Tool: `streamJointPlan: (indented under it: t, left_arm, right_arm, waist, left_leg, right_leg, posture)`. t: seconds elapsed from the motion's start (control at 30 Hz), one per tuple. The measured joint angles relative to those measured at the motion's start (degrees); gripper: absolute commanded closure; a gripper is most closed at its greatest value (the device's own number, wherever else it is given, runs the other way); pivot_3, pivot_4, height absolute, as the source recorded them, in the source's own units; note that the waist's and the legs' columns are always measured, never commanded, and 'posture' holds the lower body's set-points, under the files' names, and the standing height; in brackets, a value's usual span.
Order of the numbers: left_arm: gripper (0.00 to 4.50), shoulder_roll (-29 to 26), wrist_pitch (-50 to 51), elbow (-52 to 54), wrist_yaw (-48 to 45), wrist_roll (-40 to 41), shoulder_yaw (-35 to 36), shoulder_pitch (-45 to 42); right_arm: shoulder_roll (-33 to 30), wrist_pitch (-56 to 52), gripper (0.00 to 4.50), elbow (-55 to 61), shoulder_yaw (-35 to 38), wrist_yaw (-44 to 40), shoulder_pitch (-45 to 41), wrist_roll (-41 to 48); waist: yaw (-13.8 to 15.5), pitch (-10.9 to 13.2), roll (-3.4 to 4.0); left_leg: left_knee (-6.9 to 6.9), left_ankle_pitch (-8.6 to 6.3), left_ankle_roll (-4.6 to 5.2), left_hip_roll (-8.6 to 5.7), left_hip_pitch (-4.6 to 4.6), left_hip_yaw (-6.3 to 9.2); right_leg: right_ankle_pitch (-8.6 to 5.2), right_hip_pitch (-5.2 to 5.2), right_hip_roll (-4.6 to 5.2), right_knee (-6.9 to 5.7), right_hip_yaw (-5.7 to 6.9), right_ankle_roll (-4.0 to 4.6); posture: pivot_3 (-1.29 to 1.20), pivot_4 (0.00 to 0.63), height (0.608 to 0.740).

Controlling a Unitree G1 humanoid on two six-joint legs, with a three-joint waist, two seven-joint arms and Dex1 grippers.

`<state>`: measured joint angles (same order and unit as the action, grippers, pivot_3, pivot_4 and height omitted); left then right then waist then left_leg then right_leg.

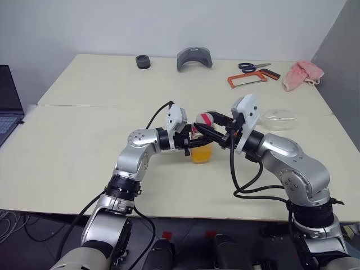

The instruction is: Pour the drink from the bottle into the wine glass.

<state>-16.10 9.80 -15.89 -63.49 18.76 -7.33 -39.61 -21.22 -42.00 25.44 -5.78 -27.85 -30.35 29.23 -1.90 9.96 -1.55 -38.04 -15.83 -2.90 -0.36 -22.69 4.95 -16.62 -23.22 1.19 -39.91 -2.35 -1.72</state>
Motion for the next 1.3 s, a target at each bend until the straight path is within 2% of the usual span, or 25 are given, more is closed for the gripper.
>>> streamJointPlan:
  t: [0.13, 0.2, 0.37, 0.47, 0.5, 0.6, 0.7, 0.77, 0.87, 1.03, 1.17, 1.3]
  left_arm:
    - [2.79, -0.7, 0.1, 0.0, -1.7, 0.1, -0.2, 0.0]
    - [2.79, -1.6, 0.1, 0.0, -3.8, 0.2, -0.8, 0.0]
    - [2.79, -2.6, -0.2, 0.0, -7.7, 0.2, -1.2, -0.9]
    - [2.79, -2.4, -0.4, -0.4, -8.2, 0.2, -1.1, -1.7]
    - [2.79, -2.2, -0.4, -0.7, -8.1, 0.2, -1.1, -1.7]
    - [2.79, -1.3, -0.2, -1.0, -6.5, 0.1, -1.1, -1.7]
    - [2.79, -0.9, -0.4, -1.7, -4.5, -0.4, -1.2, -1.6]
    - [2.79, -0.9, -0.6, -2.3, -3.3, -1.0, -1.0, -1.5]
    - [2.79, -0.1, -1.8, -3.2, -1.9, -1.2, -0.7, -1.6]
    - [2.79, 0.6, -3.3, -5.6, -0.8, -2.1, -0.7, -2.0]
    - [2.79, 0.9, -4.3, -7.0, -0.8, -2.3, -0.7, -3.1]
    - [2.79, 1.5, -5.1, -7.2, -0.9, -2.4, -0.7, -3.5]
  right_arm:
    - [-2.2, 3.8, 2.57, -3.2, -0.7, -6.7, -0.8, -0.5]
    - [-5.9, 7.8, 2.57, -6.9, -2.5, -14.8, -2.9, -1.1]
    - [-10.6, 12.1, 2.57, -16.9, -5.0, -30.9, -11.5, -1.4]
    - [-10.6, 12.3, 2.57, -19.0, -4.7, -33.6, -13.1, -1.4]
    - [-10.7, 12.3, 2.22, -19.1, -4.5, -33.7, -13.0, -1.4]
    - [-9.2, 12.4, 1.22, -17.3, -3.0, -30.9, -10.3, -1.4]
    - [-7.7, 11.3, 0.21, -10.5, 0.3, -24.8, -4.5, -0.9]
    - [-6.4, 9.3, 0.17, -4.2, 2.7, -18.9, -0.9, -0.5]
    - [-2.8, 7.5, 0.17, 3.3, 2.6, -9.6, 3.6, -2.7]
    - [3.4, 6.4, 0.17, 6.4, -1.0, 3.5, 5.9, -10.2]
    - [6.2, 6.8, 0.17, 6.2, -3.7, 8.9, 6.5, -14.9]
    - [7.4, 6.8, 0.17, 6.0, -4.6, 10.0, 6.8, -15.9]
  waist:
    - [0.0, 0.0, 0.01]
    - [-0.1, 0.0, 0.03]
    - [-0.2, 0.1, 0.06]
    - [-0.1, 0.0, 0.06]
    - [-0.1, 0.1, 0.06]
    - [0.0, 0.0, 0.05]
    - [0.1, 0.0, 0.05]
    - [0.1, 0.0, 0.05]
    - [0.0, 0.0, 0.06]
    - [-0.1, 0.0, 0.06]
    - [0.0, 0.0, 0.06]
    - [0.0, 0.0, 0.06]
  left_leg:
    - [0.0, 0.0, 0.0, -0.04, 0.0, -0.08]
    - [0.0, 0.0, 0.01, -0.08, 0.02, -0.17]
    - [0.0, 0.0, 0.01, -0.06, 0.02, -0.16]
    - [0.0, 0.0, 0.01, 0.02, 0.0, -0.11]
    - [-0.01, 0.0, 0.01, 0.02, -0.04, -0.09]
    - [-0.03, 0.0, 0.01, 0.05, -0.1, 0.06]
    - [-0.04, 0.0, 0.0, 0.03, -0.15, 0.25]
    - [-0.05, 0.0, 0.0, 0.02, -0.16, 0.33]
    - [-0.03, 0.01, -0.01, 0.02, -0.12, 0.34]
    - [-0.04, 0.02, -0.03, -0.03, -0.1, 0.31]
    - [-0.03, 0.04, -0.06, -0.05, -0.12, 0.3]
    - [-0.03, 0.02, -0.03, -0.05, -0.11, 0.3]
  right_leg:
    - [0.0, 0.0, -0.01, 0.01, 0.0, 0.0]
    - [0.0, 0.0, -0.04, 0.02, 0.01, 0.0]
    - [0.0, 0.0, -0.08, 0.03, 0.02, 0.0]
    - [0.0, 0.0, -0.02, 0.02, 0.04, 0.0]
    - [0.0, -0.02, 0.02, 0.03, 0.04, 0.0]
    - [0.0, -0.04, 0.1, 0.02, 0.04, 0.0]
    - [0.0, -0.06, 0.13, 0.03, 0.05, 0.0]
    - [0.0, -0.06, 0.13, 0.01, 0.06, 0.0]
    - [0.0, -0.06, 0.08, 0.0, 0.06, 0.0]
    - [0.0, -0.06, 0.04, -0.02, 0.06, 0.0]
    - [0.0, -0.06, 0.04, 0.0, 0.05, 0.0]
    - [0.0, -0.06, 0.03, 0.0, 0.06, 0.0]
  posture:
    - [0.0, 0.15, 0.74]
    - [0.0, 0.15, 0.74]
    - [0.0, 0.15, 0.74]
    - [0.0, 0.15, 0.74]
    - [0.0, 0.15, 0.74]
    - [0.0, 0.15, 0.74]
    - [0.0, 0.15, 0.74]
    - [0.0, 0.15, 0.74]
    - [0.0, 0.15, 0.74]
    - [0.0, 0.15, 0.74]
    - [0.0, 0.15, 0.74]
    - [0.0, 0.15, 0.74]
